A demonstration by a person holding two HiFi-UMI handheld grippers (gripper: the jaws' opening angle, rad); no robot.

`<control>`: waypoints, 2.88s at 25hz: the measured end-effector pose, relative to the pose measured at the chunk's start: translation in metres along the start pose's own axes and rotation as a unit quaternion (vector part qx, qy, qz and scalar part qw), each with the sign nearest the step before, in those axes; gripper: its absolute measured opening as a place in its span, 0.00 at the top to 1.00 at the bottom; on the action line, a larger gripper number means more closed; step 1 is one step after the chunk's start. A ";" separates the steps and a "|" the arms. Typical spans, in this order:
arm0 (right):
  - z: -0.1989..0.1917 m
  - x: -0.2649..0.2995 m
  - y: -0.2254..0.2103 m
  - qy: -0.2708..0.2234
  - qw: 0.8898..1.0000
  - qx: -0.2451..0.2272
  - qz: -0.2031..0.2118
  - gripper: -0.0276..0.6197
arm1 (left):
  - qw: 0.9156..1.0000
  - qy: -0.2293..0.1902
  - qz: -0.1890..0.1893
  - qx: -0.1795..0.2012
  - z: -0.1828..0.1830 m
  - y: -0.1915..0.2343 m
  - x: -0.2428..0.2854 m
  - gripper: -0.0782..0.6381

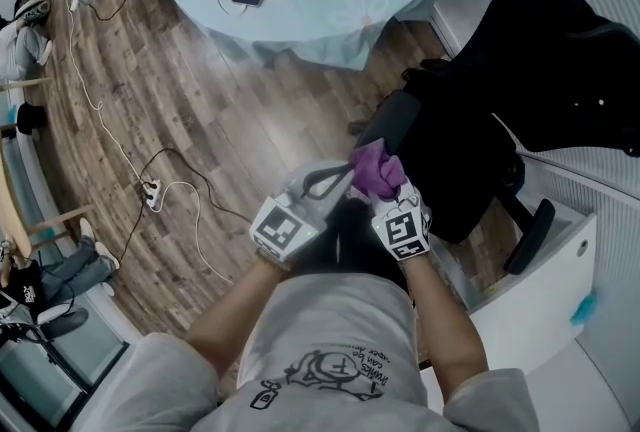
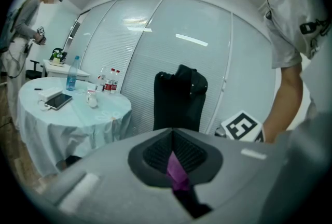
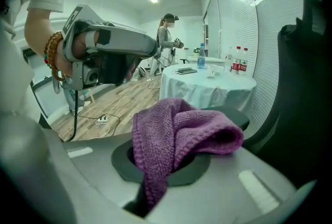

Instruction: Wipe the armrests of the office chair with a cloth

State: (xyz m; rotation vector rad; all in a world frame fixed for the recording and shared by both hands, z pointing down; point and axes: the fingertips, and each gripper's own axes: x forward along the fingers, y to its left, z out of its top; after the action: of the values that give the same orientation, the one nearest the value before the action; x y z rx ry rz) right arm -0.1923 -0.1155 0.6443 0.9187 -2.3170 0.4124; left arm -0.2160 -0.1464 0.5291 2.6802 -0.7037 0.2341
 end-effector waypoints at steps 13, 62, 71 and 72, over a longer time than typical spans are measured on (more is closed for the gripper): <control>0.013 0.019 -0.113 0.006 1.000 -0.007 -0.018 0.91 | 1.000 0.009 0.001 -0.006 -0.001 0.000 0.005 0.89; 0.007 0.013 -0.008 -0.018 0.989 -0.115 0.093 0.91 | 1.000 0.024 0.011 0.004 -0.009 0.009 -0.007 0.89; 0.016 0.027 -0.110 -0.008 0.995 -0.094 0.025 0.91 | 1.000 0.027 0.012 0.001 -0.013 0.010 -0.012 0.89; 0.017 0.028 -0.121 -0.005 0.996 -0.090 0.019 0.91 | 1.000 0.027 0.013 0.001 -0.013 0.011 -0.013 0.89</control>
State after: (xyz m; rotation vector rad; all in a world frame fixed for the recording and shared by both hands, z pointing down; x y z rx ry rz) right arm -0.1308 -0.2244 0.6566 0.7927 -2.3389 0.2114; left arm -0.2334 -0.1448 0.5412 2.6576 -0.7224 0.3127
